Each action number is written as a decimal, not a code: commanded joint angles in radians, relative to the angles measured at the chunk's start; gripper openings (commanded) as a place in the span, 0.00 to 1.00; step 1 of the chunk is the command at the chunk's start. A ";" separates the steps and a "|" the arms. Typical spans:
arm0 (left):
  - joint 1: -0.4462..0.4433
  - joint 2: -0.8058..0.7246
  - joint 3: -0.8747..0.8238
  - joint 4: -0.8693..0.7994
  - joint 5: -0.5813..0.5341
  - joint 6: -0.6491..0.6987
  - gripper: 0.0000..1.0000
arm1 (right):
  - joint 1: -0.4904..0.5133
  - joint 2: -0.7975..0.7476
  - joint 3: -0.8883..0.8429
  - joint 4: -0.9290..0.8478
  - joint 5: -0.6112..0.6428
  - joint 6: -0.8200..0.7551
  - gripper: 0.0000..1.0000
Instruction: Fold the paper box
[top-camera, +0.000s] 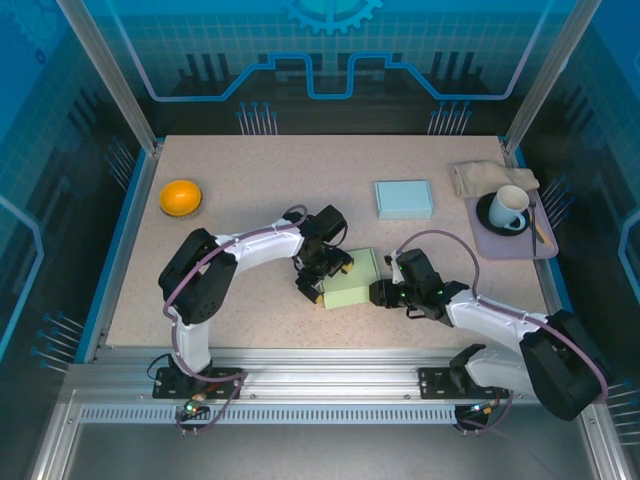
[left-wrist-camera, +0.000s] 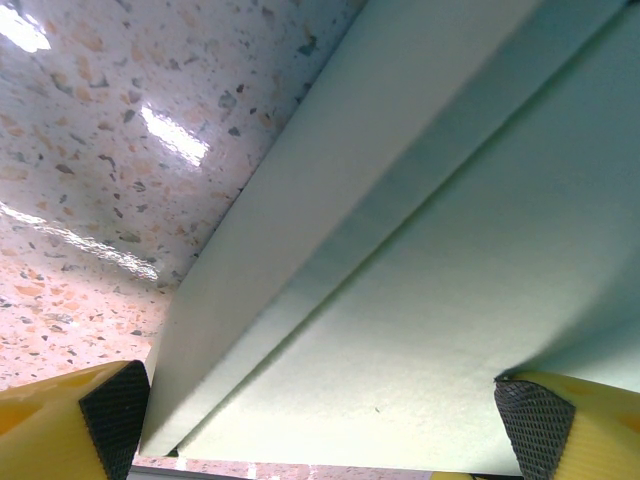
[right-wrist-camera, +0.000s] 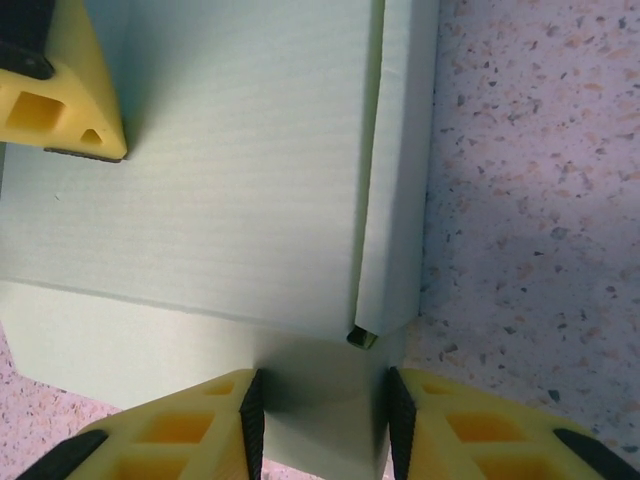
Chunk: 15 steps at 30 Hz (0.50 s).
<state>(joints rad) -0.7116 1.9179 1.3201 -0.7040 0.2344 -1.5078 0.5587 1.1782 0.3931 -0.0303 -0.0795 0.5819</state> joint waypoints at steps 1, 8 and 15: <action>0.008 0.082 -0.054 -0.109 -0.040 -0.006 0.94 | 0.016 -0.011 -0.039 0.009 0.075 0.000 0.37; 0.007 0.085 -0.056 -0.109 -0.041 -0.006 0.94 | 0.020 0.022 -0.107 0.112 0.058 0.034 0.31; 0.008 0.096 -0.055 -0.107 -0.039 -0.004 0.94 | 0.024 0.013 -0.123 0.137 0.058 0.046 0.31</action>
<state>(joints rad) -0.7078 1.9236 1.3197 -0.7013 0.2413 -1.4902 0.5709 1.1725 0.3073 0.1287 -0.0517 0.6060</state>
